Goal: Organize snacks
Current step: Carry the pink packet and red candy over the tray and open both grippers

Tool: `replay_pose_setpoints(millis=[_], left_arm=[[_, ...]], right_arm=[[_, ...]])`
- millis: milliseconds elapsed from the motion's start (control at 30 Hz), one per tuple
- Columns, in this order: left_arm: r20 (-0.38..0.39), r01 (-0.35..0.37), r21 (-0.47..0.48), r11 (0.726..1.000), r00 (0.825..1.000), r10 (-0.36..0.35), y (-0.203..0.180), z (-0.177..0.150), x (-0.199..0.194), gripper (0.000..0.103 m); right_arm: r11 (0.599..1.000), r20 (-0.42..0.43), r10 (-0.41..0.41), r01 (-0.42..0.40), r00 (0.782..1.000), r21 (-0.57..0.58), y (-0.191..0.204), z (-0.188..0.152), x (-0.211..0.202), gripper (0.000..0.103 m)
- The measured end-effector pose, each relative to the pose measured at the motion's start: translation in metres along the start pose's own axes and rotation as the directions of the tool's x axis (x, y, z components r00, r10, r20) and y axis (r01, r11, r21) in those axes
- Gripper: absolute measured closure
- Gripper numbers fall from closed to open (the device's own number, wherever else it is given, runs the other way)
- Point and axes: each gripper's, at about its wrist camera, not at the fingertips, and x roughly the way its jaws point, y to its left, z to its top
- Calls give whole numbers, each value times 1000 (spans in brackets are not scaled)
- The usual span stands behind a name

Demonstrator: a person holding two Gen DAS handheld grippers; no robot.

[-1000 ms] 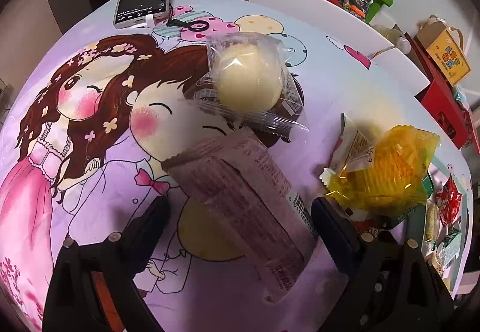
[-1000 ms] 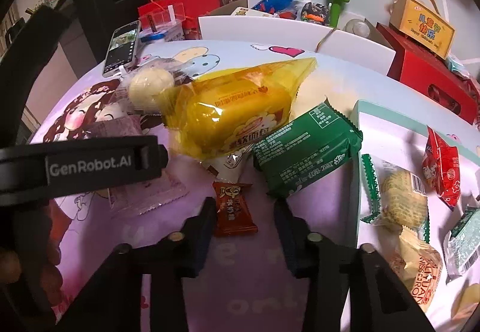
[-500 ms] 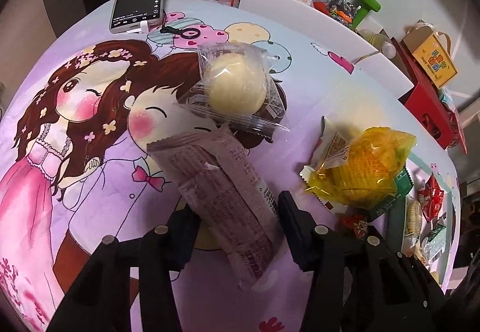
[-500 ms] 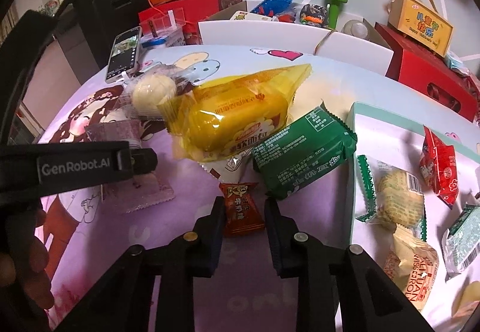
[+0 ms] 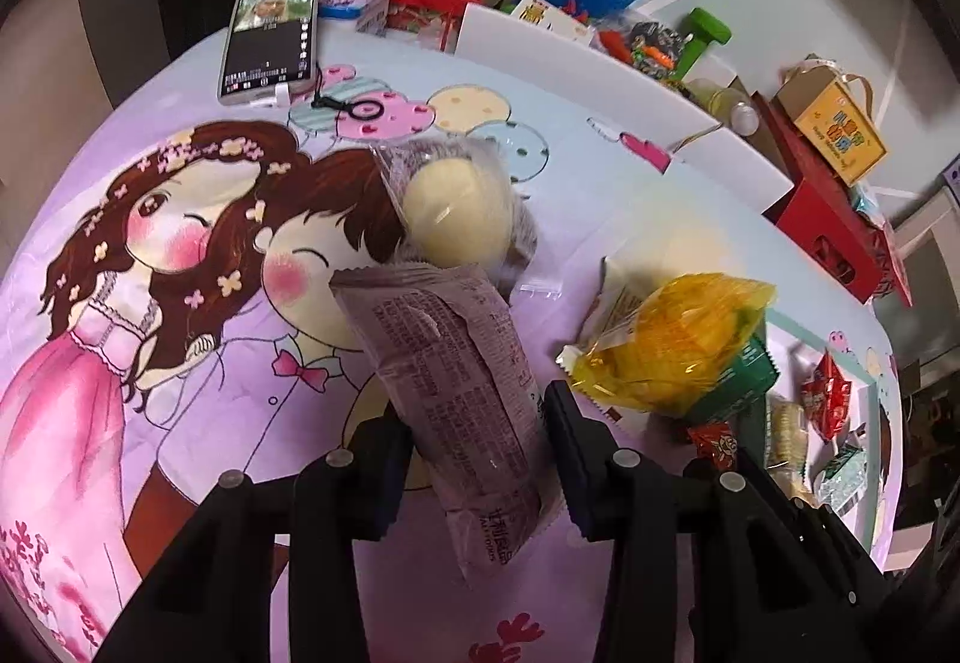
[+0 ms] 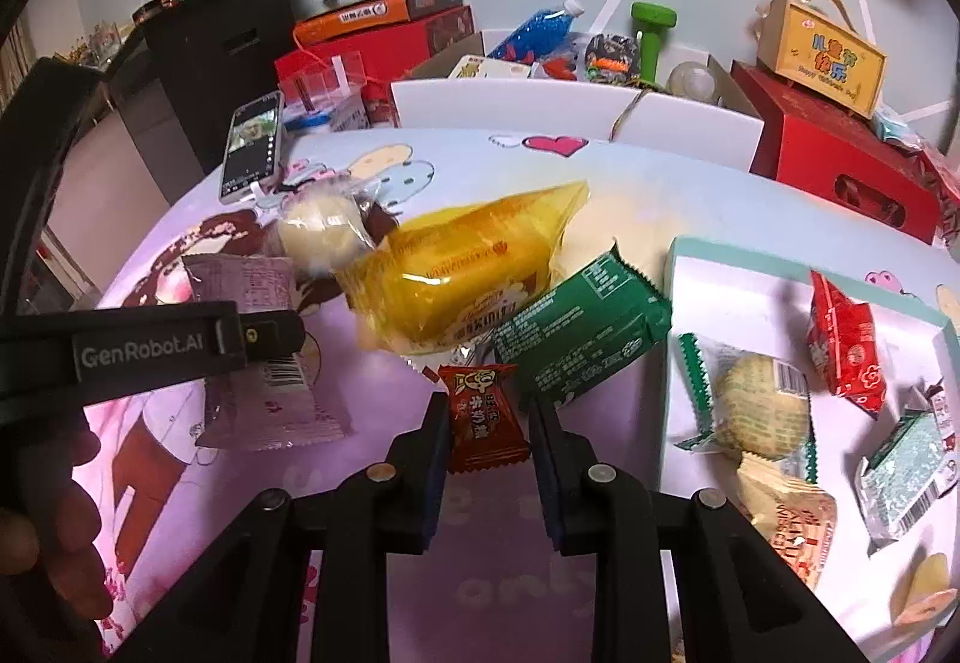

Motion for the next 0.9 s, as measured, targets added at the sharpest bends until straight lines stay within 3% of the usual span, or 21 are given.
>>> replay_pose_setpoints(millis=[500,900], left_arm=[[68,29,13,1000,997,-29,-7,3,-29,59],[119,62,79,995,990,-72,-35,1,-52,59]], right_arm=[[1000,43,-2,1,999,25,-8,5,-22,75],[996,91,-38,30,995,88,-35,7,-51,75]])
